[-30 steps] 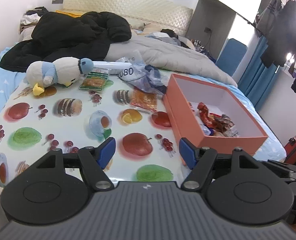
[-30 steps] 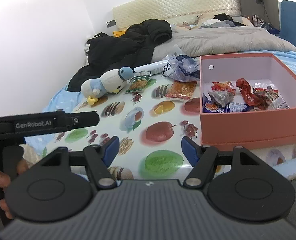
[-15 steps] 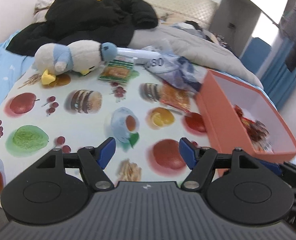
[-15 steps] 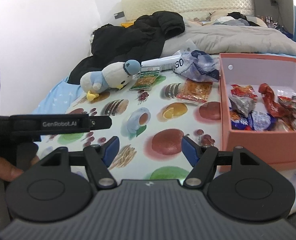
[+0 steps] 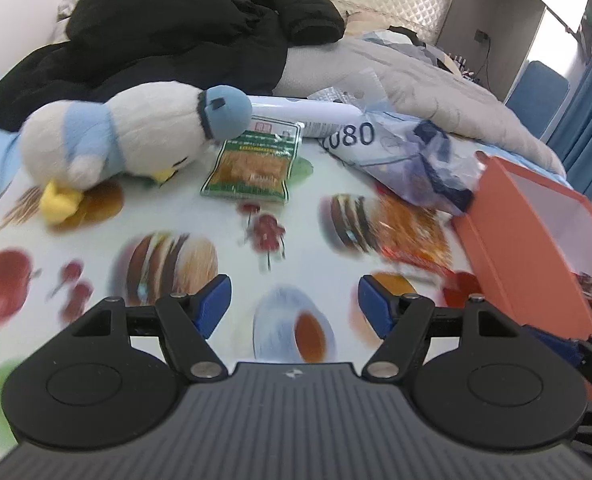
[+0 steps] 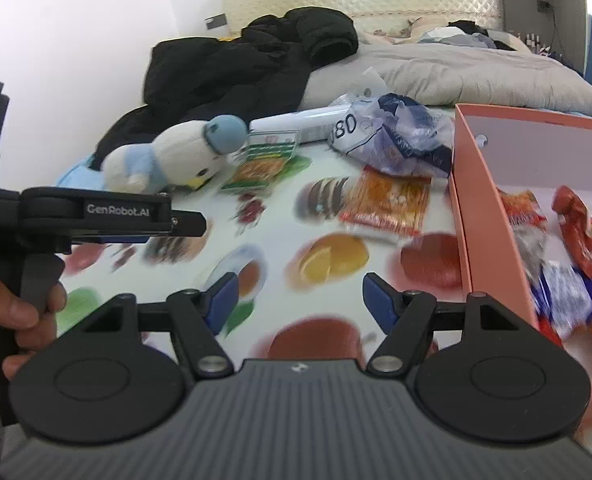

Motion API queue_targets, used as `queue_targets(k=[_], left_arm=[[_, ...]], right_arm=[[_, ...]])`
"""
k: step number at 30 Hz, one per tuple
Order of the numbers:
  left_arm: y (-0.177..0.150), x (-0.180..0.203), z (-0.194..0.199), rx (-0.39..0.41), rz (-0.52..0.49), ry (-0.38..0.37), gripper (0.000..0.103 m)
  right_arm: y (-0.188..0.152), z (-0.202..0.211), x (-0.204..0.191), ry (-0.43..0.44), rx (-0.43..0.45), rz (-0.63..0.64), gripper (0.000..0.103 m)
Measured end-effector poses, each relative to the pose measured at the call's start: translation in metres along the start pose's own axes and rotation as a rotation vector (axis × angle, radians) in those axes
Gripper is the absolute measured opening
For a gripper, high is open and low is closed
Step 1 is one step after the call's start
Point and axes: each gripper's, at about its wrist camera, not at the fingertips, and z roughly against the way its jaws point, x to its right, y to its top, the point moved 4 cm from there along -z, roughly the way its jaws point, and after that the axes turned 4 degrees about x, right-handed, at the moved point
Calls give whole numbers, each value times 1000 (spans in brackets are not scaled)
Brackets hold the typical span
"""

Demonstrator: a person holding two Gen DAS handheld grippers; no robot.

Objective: Organize snacks
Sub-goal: 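Withdraw both grippers from the box toward the remaining snacks, then grasp the red-labelled orange snack packet with the right gripper while the left grasps the green-labelled packet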

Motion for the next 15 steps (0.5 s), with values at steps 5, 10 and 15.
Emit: queue_targets(k=[5, 10, 15], left_arm=[[24, -7, -55, 10, -49, 27, 75], [40, -16, -101, 19, -107, 40, 81], [56, -22, -139, 14, -136, 50, 81]], right_arm=[[9, -54, 13, -54, 18, 3, 70], [15, -98, 26, -109, 39, 7, 70], [21, -127, 33, -185, 88, 69, 70]])
